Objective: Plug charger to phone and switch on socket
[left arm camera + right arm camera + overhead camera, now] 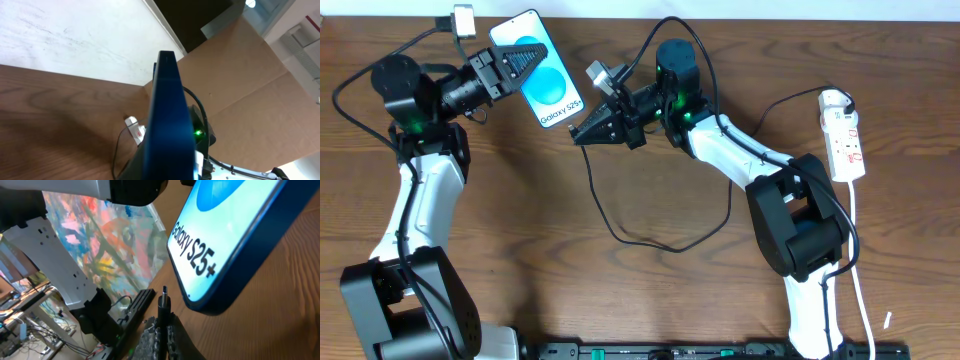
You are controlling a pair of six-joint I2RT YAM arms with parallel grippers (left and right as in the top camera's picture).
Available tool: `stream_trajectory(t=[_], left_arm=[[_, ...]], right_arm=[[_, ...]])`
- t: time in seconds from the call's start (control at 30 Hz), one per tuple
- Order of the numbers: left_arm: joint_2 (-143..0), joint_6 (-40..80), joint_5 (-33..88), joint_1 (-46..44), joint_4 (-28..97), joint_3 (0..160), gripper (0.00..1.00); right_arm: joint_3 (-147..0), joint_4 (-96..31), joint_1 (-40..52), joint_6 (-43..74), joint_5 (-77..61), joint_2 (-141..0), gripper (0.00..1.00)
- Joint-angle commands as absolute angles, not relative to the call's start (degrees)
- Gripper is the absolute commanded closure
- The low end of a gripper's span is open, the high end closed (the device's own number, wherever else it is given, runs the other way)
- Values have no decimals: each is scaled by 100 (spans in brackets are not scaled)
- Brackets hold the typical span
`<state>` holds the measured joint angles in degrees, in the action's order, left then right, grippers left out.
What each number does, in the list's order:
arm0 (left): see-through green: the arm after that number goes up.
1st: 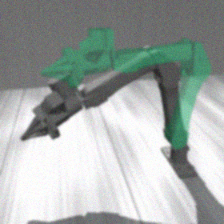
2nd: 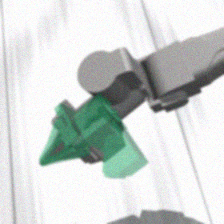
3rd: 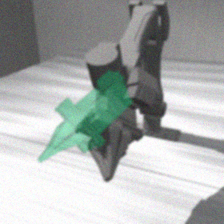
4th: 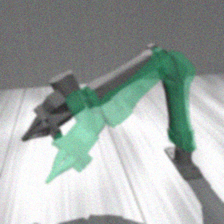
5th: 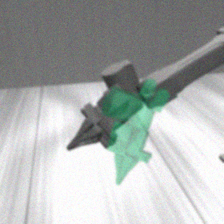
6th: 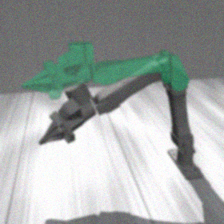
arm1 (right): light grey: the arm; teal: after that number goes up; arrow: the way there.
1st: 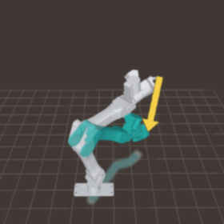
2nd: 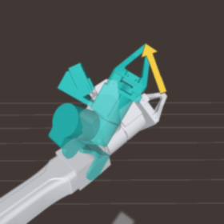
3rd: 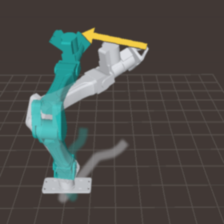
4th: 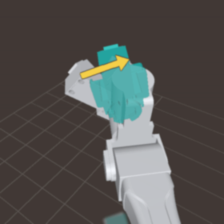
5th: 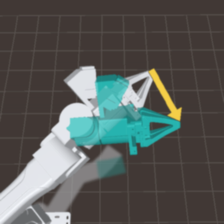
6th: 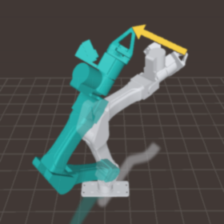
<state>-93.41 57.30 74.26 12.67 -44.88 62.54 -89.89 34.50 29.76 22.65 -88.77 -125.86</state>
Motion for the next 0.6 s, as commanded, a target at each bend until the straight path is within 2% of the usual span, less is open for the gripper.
stream_trajectory(t=[0.0,0.57], left_arm=[[-9205,5638,7467,1278,-4554,6313,93],[-9205,5631,7706,1249,-4554,6313,93]], right_arm=[[-9021,3487,3033,2357,-8949,-12613,99],[-9021,3498,3039,2359,-8949,-12613,99]])
